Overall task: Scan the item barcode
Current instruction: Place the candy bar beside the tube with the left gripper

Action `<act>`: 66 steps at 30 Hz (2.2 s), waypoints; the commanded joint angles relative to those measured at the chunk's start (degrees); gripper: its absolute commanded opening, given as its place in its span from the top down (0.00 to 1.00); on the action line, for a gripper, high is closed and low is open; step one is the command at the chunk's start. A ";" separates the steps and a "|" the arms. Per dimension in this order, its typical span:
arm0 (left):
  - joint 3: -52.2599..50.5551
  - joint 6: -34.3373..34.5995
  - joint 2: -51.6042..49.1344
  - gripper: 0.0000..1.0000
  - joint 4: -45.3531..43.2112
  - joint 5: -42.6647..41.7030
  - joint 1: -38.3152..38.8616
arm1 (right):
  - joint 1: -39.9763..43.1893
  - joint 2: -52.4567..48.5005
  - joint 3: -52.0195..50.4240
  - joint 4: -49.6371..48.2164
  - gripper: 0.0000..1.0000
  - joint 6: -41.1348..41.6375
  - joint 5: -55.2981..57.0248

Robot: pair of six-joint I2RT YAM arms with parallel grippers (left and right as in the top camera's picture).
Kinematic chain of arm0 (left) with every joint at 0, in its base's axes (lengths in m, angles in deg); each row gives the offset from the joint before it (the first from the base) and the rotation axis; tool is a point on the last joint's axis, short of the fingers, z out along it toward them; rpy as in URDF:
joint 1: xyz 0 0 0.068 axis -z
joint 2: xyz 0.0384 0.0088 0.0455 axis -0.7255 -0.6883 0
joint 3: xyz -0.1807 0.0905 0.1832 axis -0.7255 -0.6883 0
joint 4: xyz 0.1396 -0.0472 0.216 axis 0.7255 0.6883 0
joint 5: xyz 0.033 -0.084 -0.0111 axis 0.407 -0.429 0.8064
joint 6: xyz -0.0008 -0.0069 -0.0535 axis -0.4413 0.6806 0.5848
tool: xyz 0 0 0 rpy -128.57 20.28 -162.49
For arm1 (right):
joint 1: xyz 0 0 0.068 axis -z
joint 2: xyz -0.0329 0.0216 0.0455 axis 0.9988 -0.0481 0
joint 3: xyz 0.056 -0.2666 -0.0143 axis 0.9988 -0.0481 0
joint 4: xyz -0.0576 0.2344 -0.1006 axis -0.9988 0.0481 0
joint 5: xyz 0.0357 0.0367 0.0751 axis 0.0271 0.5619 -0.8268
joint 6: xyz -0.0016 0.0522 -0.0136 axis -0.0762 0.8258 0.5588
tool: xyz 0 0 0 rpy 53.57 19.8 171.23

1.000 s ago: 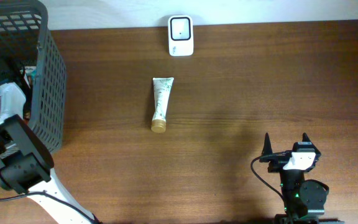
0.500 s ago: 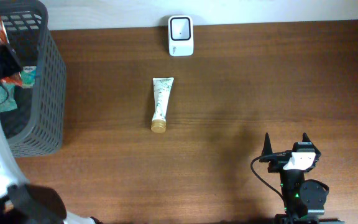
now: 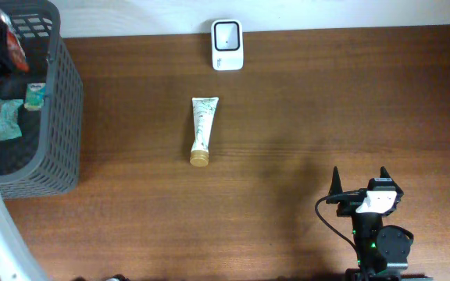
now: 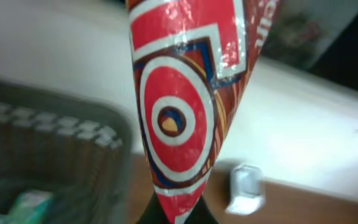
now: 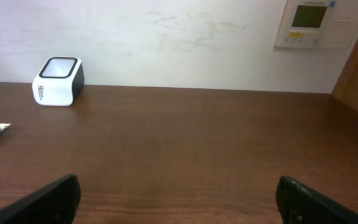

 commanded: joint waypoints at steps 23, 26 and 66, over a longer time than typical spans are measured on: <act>-0.02 17.18 -29.14 1.00 20.31 34.01 60.98 | -0.31 0.37 -0.42 0.22 0.01 0.07 0.48; -0.02 17.35 -33.31 0.97 19.56 34.05 63.25 | -0.31 0.37 -0.42 0.22 0.02 0.07 0.48; 58.18 6.36 -35.52 0.01 37.99 67.60 22.08 | -0.31 0.37 -0.42 0.22 0.02 0.07 0.48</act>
